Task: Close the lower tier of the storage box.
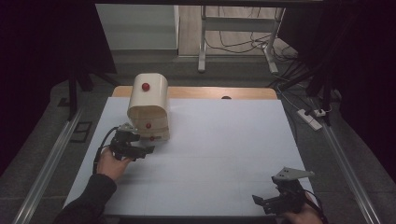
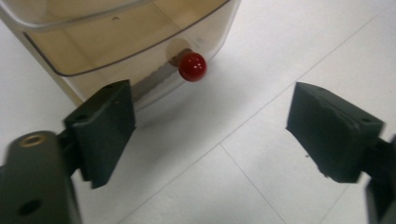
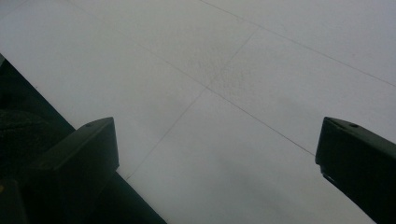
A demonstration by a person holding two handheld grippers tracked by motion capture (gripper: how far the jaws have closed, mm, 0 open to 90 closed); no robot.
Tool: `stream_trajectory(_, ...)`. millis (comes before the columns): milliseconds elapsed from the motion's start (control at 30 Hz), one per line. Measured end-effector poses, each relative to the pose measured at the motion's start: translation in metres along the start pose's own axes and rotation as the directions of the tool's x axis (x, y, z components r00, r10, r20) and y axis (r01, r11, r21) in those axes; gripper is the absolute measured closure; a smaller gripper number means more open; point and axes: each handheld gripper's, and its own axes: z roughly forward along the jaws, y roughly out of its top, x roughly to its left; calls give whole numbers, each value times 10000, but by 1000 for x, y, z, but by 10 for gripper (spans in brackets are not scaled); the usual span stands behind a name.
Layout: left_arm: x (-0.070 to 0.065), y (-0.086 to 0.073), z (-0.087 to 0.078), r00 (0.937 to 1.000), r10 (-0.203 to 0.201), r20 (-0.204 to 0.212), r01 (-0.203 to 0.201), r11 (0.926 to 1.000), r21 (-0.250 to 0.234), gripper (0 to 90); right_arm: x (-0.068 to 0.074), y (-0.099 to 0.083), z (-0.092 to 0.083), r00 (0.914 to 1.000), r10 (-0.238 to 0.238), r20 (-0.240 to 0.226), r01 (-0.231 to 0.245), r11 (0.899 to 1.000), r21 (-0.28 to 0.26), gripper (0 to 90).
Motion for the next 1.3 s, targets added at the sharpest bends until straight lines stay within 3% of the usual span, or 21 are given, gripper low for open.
stream_trajectory(267,-4,-1,-4,9991,-185,387,200,9990,-401,2,0,0,0,10000,-17,-3,17,10000,-11,0)
stream_trajectory(633,-2,-5,-8,9926,82,1215,2,9976,-687,0,0,0,0,10000,9,-33,-9,10000,-4,0)
stream_trajectory(1000,-10,-7,-15,9924,293,1191,-219,9978,-631,0,0,0,0,10000,-30,-60,30,10000,-64,0)
stream_trajectory(1067,-12,-7,-18,9942,373,1012,-298,9967,-749,0,0,0,-1,10000,-40,-62,40,10000,-56,0)
stream_trajectory(1300,-18,-7,-28,9944,316,1010,-188,9919,-1256,0,1,0,-1,10000,-38,-66,38,10000,-65,0)
